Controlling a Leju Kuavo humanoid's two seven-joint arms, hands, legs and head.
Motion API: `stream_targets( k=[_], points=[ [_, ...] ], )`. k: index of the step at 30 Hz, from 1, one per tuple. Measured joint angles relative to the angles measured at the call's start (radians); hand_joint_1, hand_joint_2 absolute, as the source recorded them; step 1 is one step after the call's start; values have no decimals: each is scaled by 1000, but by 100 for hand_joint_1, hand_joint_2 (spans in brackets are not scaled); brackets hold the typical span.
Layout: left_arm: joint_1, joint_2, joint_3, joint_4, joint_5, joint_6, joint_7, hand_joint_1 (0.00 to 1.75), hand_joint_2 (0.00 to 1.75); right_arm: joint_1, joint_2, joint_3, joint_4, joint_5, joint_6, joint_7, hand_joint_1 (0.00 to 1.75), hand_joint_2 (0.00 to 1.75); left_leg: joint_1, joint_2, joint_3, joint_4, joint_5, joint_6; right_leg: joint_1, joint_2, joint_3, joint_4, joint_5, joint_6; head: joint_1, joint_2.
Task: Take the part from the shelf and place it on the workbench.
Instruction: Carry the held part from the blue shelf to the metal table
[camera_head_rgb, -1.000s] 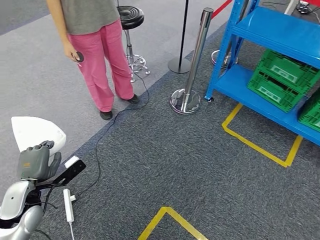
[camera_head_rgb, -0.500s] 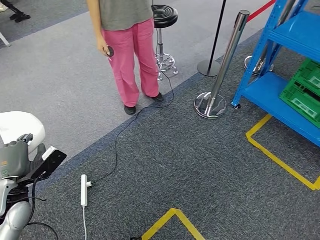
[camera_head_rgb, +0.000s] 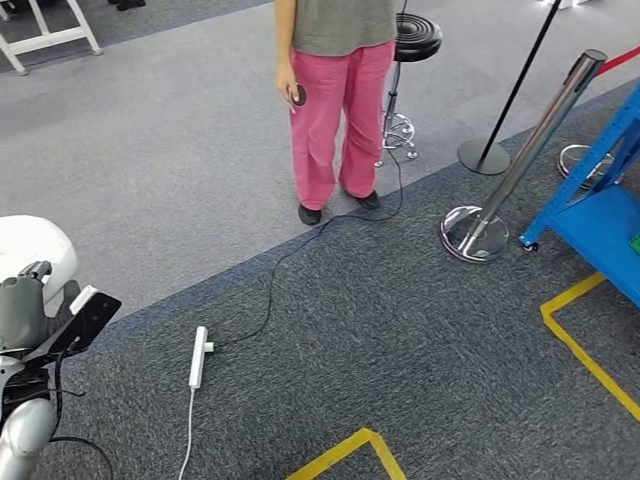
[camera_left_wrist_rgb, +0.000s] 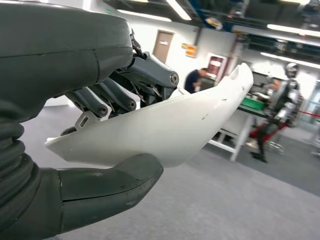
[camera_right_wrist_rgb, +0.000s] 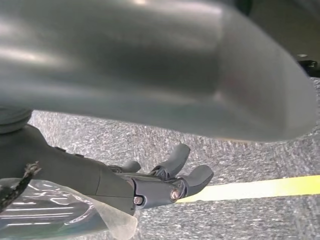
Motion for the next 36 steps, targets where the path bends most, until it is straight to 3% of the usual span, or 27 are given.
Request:
stream_targets(
  k=[2,3,4,5,7,9,11,13,14,16,17,19,20,22,23,24,26,28,29,30,31,33,35,36],
  points=[
    [1,-1,5,-1,2,1,-1,175,175,0,-1,0,0,0,0,0,0,0,0,-28,2,3,-2,-5,-6,40,56,-141,77,-3,0,0],
    [1,-1,7,-2,2,2,-2,175,175,-1,-1,0,0,0,0,0,0,0,0,-41,0,5,-3,-10,-9,60,82,-195,95,-4,0,0],
    [2,-1,9,-3,3,3,-2,175,175,-1,-1,0,-1,0,0,0,0,0,1,-53,-4,7,-2,-16,-10,76,97,-225,101,-5,-1,0],
    [3,-1,11,-4,5,4,-3,175,175,-1,-1,0,-1,0,0,0,0,0,2,-65,-9,8,0,-22,-9,76,104,-233,95,-7,-1,0],
    [10,-1,16,-5,8,8,-5,175,175,-2,-2,0,-2,0,-2,0,0,0,6,-76,-15,12,0,-33,-8,54,110,-237,96,-15,-2,0],
    [11,-1,21,-6,8,12,-7,175,175,-4,-3,0,-2,0,-3,0,0,0,4,-30,-36,58,-30,-42,-9,27,115,-243,98,-28,-7,0],
    [8,-2,23,-6,8,14,-9,175,175,-2,-3,0,-3,1,-3,0,0,0,4,34,-91,177,-90,-48,-5,-1,117,-244,96,-37,-12,0],
    [11,-5,23,-6,8,15,-11,175,175,0,-3,0,-3,1,-3,0,0,0,7,54,-141,281,-124,-52,0,-31,118,-243,92,-41,-12,0],
    [13,-6,23,-5,8,15,-12,175,175,0,-3,0,-3,2,-3,0,0,0,7,57,-143,286,-114,-52,1,-46,119,-243,90,-42,-12,0],
    [14,-5,24,-5,7,16,-14,175,175,-1,-3,0,-5,2,-4,0,0,0,6,74,-88,183,-51,-47,4,-71,125,-243,85,-40,-12,0],
    [13,-5,24,-5,7,16,-14,175,175,-2,-3,0,-5,3,-4,0,0,0,1,97,-51,115,-27,-43,6,-83,128,-243,82,-37,-11,0],
    [11,-4,24,-5,5,16,-15,175,175,-3,-4,0,-7,3,-6,0,0,0,-10,130,-8,29,-9,-32,12,-104,133,-243,76,-30,-11,0],
    [12,-4,25,-5,3,16,-15,175,175,-4,-4,0,-7,4,-6,0,0,0,-15,132,-6,20,-14,-28,14,-115,135,-243,74,-26,-11,0],
    [15,-4,27,-5,-2,17,-15,175,175,-5,-4,0,-8,4,-7,0,0,0,-14,108,-8,12,-9,-17,14,-134,138,-245,67,-18,-11,0],
    [15,-4,29,-6,-4,16,-14,175,175,-6,-4,0,-9,5,-7,0,0,0,-12,96,-6,8,-7,-11,12,-122,135,-236,57,-13,-11,0],
    [15,-4,30,-6,-5,16,-13,175,175,-6,-4,0,-10,6,-8,0,0,0,-9,85,-5,4,-4,-5,10,-96,123,-209,39,-9,-9,0],
    [12,-4,30,-7,-7,15,-12,175,175,-5,-4,0,-10,6,-9,-1,0,0,-6,63,-4,2,-2,3,6,-29,69,-92,-20,-4,-4,0],
    [13,-7,29,-7,-10,13,-9,175,175,-2,-6,0,-11,7,-10,0,0,0,-7,37,-4,2,-2,6,4,-5,1,34,-61,-2,-2,0],
    [13,-8,29,-7,-11,12,-7,175,175,0,-6,0,-11,7,-10,0,0,0,-7,22,-4,2,-2,6,4,-3,-15,54,-55,-2,-2,0],
    [14,-8,29,-7,-13,11,-5,175,175,0,-6,0,-11,8,-10,0,0,0,-6,7,-3,3,-2,6,3,-2,-11,32,-29,-2,-2,0],
    [14,-9,29,-7,-14,11,-4,175,175,-1,-7,0,-11,8,-11,0,0,0,-5,-7,-1,3,-3,5,1,5,12,-27,13,-2,-2,0],
    [12,-9,29,-7,-15,9,0,175,175,-2,-7,0,-11,9,-12,1,0,0,-4,-32,-1,7,-5,-1,-7,52,74,-169,77,-3,-2,0],
    [11,-9,29,-7,-18,8,2,175,175,-2,-7,0,-11,10,-14,1,0,0,-1,-56,-9,11,-2,-14,-9,86,107,-232,90,-5,-2,0],
    [12,-9,29,-7,-19,8,3,175,175,-2,-7,0,-11,10,-14,2,0,0,1,-68,-14,12,0,-21,-8,82,111,-236,88,-7,-2,0]
  ],
)
